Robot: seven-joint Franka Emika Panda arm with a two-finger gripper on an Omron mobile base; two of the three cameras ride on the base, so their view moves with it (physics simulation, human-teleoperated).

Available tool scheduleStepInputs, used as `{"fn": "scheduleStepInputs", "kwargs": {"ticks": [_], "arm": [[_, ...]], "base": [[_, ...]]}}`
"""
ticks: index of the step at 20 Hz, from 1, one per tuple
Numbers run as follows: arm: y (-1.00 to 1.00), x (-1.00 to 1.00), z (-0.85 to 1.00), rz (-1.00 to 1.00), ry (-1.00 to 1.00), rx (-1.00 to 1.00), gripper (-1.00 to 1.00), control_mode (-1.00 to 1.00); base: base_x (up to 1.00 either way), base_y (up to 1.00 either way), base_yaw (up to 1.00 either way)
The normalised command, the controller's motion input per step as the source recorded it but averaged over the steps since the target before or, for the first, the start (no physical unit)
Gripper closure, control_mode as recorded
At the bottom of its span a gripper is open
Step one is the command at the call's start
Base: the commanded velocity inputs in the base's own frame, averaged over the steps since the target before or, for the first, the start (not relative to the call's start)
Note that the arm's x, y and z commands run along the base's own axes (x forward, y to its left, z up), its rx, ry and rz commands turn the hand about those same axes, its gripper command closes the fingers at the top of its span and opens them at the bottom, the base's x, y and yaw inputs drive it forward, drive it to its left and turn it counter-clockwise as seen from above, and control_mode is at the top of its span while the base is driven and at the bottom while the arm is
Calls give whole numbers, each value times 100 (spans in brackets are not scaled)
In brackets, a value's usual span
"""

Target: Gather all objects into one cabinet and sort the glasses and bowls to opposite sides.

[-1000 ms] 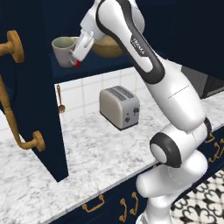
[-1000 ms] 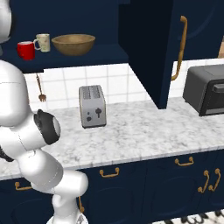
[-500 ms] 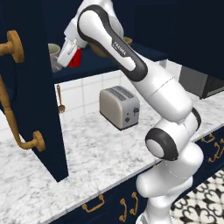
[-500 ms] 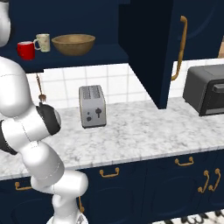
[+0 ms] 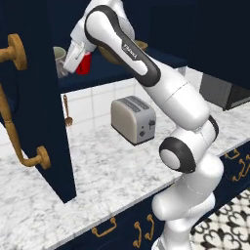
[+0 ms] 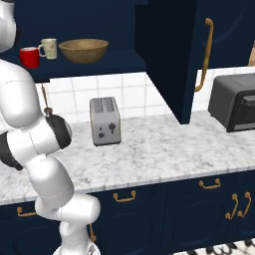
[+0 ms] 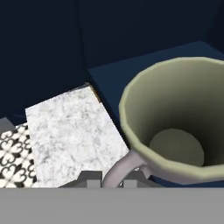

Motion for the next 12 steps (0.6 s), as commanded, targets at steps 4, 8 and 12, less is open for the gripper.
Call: {"fn": "scheduleStepInputs", "kwargs": {"ticks": [4, 8, 12], "arm": [[0, 36, -24, 0, 3, 0, 100, -100], [0, 4, -46, 0, 11, -1, 100, -100], [0, 23, 0, 0, 0, 0, 100, -100]], "base": [[0, 0, 0], [0, 0, 0], [0, 0, 0]]}}
